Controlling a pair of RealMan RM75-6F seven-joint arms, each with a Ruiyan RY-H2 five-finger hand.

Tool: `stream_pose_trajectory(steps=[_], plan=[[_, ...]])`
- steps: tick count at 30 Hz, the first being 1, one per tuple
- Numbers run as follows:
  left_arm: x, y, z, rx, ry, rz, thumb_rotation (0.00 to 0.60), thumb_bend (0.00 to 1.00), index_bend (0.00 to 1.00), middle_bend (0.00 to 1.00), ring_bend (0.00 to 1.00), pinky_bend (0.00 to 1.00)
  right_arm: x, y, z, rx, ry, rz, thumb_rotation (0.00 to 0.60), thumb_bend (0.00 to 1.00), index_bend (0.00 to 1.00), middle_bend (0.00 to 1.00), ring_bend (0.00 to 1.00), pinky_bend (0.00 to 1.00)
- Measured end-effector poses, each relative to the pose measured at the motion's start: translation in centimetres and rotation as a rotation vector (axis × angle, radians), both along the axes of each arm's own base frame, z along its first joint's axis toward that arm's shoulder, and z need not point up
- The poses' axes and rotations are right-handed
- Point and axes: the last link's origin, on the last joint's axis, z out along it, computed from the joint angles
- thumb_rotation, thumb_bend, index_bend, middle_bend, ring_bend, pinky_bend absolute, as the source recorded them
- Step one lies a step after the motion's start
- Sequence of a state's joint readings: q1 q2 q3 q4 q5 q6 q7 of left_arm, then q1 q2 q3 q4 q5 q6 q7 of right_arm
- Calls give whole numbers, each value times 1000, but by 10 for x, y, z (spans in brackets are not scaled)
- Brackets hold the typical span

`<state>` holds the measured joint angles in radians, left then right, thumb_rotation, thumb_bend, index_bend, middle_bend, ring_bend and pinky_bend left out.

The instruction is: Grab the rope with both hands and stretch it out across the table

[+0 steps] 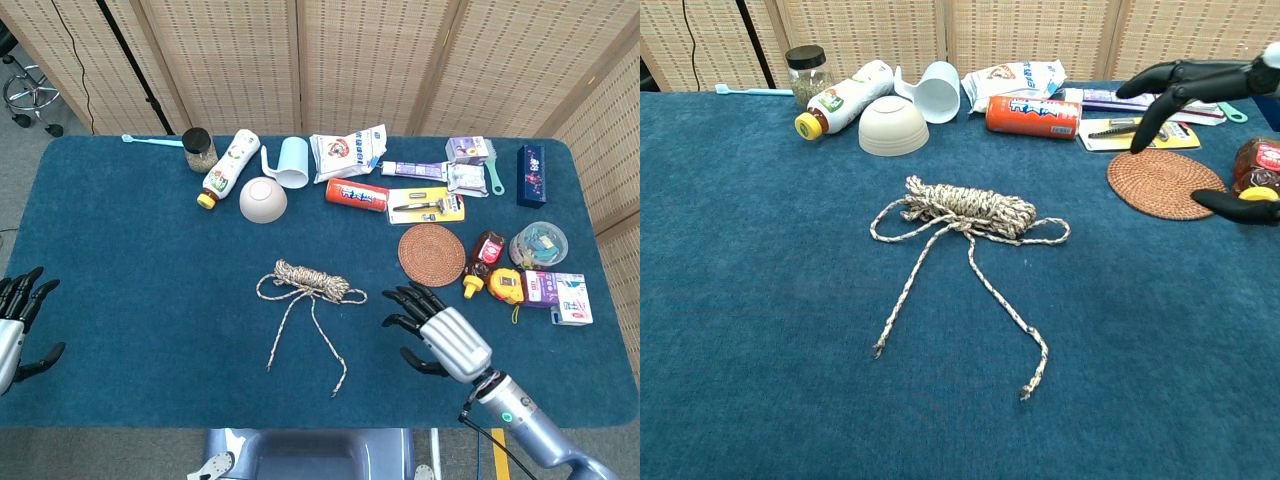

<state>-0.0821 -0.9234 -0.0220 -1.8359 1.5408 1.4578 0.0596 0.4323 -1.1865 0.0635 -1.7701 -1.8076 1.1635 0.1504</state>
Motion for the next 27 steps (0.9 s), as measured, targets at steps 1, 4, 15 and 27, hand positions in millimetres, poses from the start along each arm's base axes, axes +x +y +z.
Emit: stream_pose_trajectory(steps=[1,4,15,27], plan=[[0,1,0,-1,2,-1,600,241,127,0,0,0,3,-1,-3,14,4,16,600,446,315,109,81,0],[0,2,1,-1,2,-1,600,242,127,0,0,0,14,-5,-12,52,13,63,600,446,330,118,88,0],[5,8,-1,-11,6,-11,600,242,127,0,0,0,40,-19,-47,157,64,225,600,446,358,141,103,0],[9,10,2,-7,13,-6,600,242,127,0,0,0,30,-29,-76,176,168,292,600,446,370,142,117,0]])
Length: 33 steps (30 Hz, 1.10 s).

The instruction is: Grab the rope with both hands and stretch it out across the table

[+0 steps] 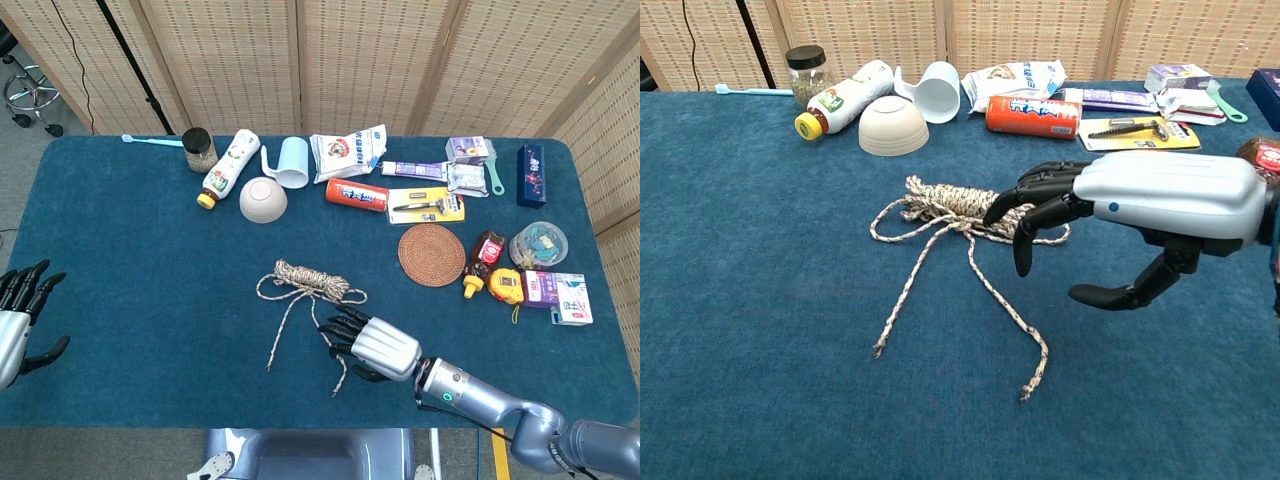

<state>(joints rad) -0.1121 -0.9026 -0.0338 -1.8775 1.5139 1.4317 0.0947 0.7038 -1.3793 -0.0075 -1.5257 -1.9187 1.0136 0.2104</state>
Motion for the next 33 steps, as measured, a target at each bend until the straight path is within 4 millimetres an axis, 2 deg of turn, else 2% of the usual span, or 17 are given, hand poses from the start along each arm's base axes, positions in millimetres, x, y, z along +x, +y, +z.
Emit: stream_pose_trajectory(steps=[12,30,33], plan=[[-1,3,-1,-5,-4,5,600,242,127,0,0,0,-7,-12,-29,-32,28,37,600,447,417,142,48,0],[-1,-7,7,11,1,19,600,242,127,0,0,0,-16,-20,-62,-35,19,66,600,445,447,156,47,0],[-1,-7,7,13,-1,18,600,242,126,0,0,0,-14,-19,-67,-30,18,80,600,408,456,162,47,0]])
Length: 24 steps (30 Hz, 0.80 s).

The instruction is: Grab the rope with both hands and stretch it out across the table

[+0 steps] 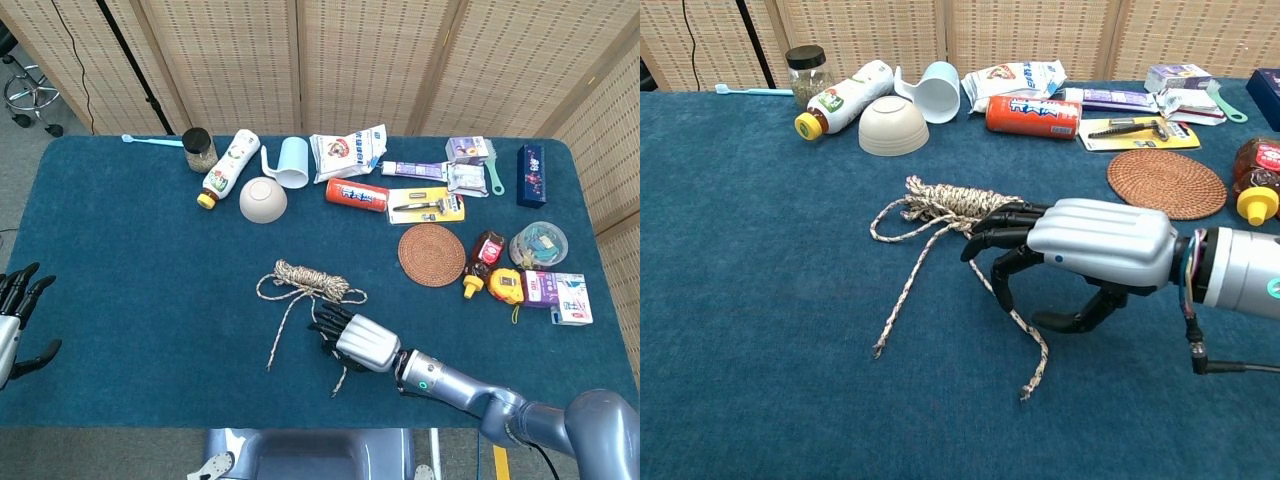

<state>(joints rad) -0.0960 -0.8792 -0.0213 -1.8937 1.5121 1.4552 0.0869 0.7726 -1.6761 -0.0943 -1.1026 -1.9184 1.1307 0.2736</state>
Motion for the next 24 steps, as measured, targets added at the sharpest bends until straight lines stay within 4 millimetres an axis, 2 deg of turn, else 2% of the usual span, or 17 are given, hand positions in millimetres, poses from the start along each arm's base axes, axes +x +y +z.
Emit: stream_pose_trajectory(steps=[7,24], plan=[[-2,0,-1,0,-4,7,600,242,127,0,0,0,3,-2,-9,11,13,10,600,271,456,166,48,0],[-6,0,1,13,-5,17,600,241,127,0,0,0,-3,-5,-12,10,40,16,600,268,460,178,48,0]])
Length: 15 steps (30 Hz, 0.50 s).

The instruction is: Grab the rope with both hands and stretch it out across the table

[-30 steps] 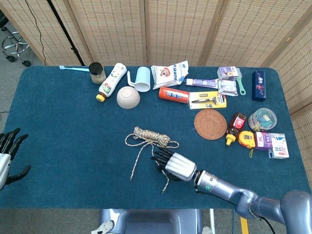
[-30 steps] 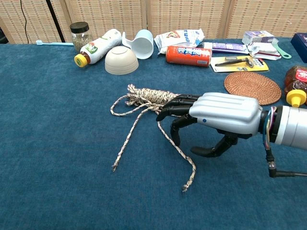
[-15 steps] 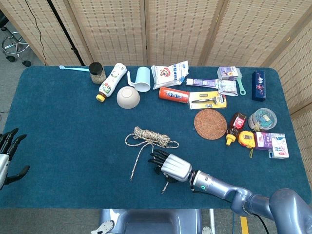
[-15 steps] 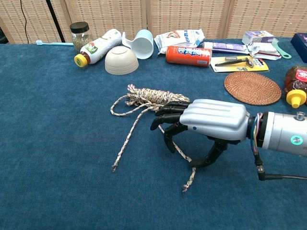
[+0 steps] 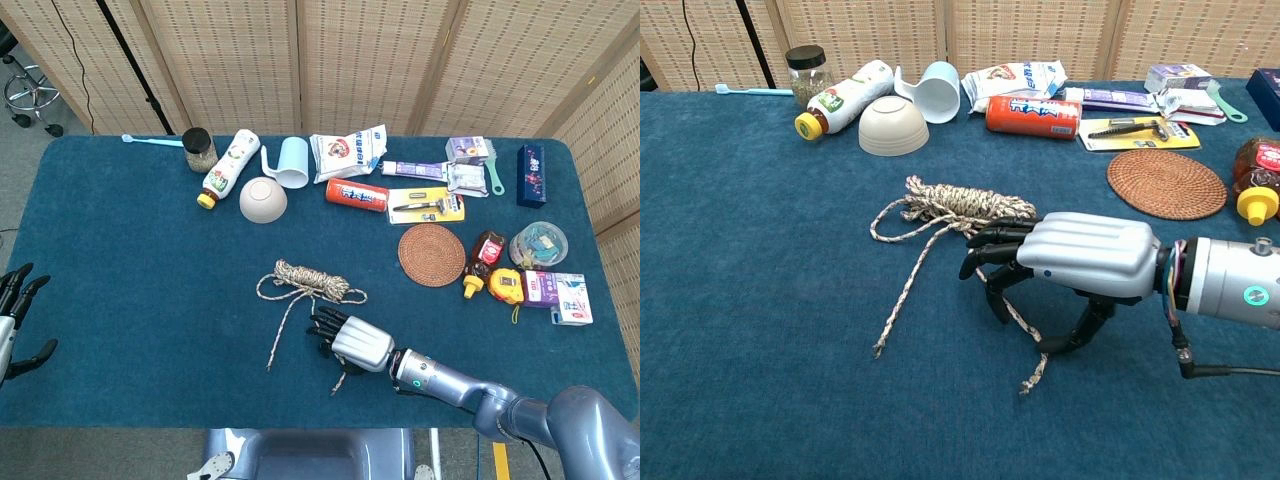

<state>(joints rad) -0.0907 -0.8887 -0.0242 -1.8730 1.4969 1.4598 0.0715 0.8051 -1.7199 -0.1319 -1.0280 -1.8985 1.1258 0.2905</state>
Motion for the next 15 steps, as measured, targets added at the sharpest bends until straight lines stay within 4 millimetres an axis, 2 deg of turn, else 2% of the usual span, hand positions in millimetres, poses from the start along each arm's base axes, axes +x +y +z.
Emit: stream_pose_trajectory(steps=[15], plan=[[-1,3,-5,-3,-9,2,600,242,126,0,0,0,0,-2,9,8,26,-9,600,296,460,178,48,0]])
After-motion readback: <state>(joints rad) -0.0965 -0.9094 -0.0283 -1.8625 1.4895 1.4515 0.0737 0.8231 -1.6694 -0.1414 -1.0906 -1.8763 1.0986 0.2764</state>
